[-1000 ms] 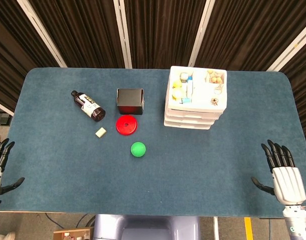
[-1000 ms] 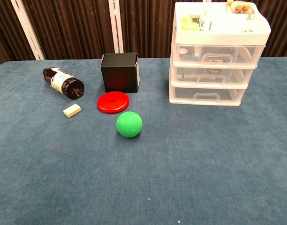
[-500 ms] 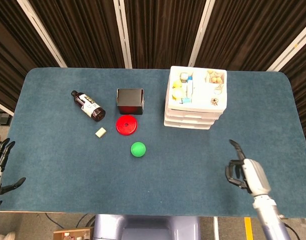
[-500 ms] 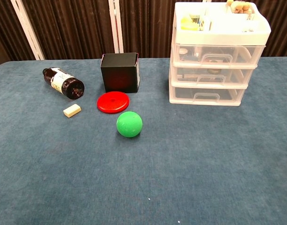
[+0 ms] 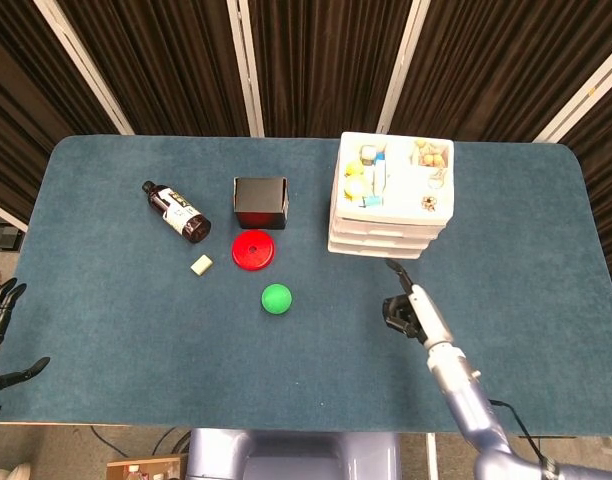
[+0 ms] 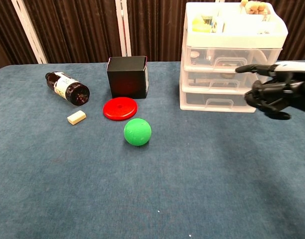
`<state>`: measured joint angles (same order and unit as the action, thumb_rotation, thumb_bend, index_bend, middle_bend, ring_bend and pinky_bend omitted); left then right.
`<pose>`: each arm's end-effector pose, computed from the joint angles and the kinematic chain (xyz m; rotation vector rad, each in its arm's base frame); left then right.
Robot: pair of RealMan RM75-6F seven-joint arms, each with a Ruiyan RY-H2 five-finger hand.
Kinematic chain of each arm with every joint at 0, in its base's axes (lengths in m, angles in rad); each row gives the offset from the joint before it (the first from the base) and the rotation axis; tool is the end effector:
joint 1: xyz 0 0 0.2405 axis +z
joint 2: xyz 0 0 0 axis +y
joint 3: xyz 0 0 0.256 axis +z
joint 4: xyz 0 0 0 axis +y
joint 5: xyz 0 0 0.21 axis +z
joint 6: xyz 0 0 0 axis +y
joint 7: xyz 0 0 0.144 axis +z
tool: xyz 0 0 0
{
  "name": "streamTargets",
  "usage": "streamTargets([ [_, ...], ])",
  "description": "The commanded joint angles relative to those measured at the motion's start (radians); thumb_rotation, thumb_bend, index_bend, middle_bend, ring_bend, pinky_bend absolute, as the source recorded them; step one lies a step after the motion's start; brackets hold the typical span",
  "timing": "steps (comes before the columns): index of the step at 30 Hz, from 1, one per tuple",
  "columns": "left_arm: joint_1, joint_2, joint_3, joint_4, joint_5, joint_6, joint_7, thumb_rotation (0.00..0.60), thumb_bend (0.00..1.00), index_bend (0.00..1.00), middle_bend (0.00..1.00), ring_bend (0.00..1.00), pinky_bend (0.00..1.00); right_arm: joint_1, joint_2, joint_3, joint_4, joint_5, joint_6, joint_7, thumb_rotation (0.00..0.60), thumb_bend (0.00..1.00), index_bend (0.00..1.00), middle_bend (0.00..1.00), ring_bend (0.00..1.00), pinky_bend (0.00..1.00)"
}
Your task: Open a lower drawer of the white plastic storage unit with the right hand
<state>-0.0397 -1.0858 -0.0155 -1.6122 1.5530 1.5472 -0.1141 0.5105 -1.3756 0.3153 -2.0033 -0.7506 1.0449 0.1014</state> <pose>-0.3132 0.1598 0.1702 -1.3594 -0.9511 -0.9791 -0.1475 -0.2798 0.0345 1.1233 -1.9719 1.2462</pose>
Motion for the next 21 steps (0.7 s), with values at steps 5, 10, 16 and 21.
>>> streamTargets([
  [5,-0.005,0.004,-0.002,0.004,0.0,-0.006,-0.011,0.6,0.03,0.0,0.0,0.0,0.03,0.097,-0.119,0.078,0.156,0.179,-0.081,0.037,0.6,0.88,0.0,0.8,0.84,0.91],
  [10,-0.007,0.004,-0.004,0.008,-0.001,-0.007,-0.01,0.6,0.03,0.0,0.0,0.0,0.03,0.13,-0.156,0.104,0.241,0.243,-0.127,0.061,0.6,0.88,0.0,0.8,0.84,0.91],
  [16,-0.008,-0.002,-0.008,0.018,0.004,0.0,-0.008,0.6,0.03,0.0,0.0,0.0,0.03,0.152,-0.182,0.129,0.316,0.291,-0.163,0.088,0.6,0.88,0.0,0.8,0.84,0.91],
  [21,-0.01,-0.003,-0.009,0.021,0.004,-0.001,-0.012,0.6,0.03,0.0,0.0,0.0,0.03,0.167,-0.199,0.144,0.367,0.324,-0.196,0.106,0.6,0.88,0.0,0.8,0.84,0.91],
])
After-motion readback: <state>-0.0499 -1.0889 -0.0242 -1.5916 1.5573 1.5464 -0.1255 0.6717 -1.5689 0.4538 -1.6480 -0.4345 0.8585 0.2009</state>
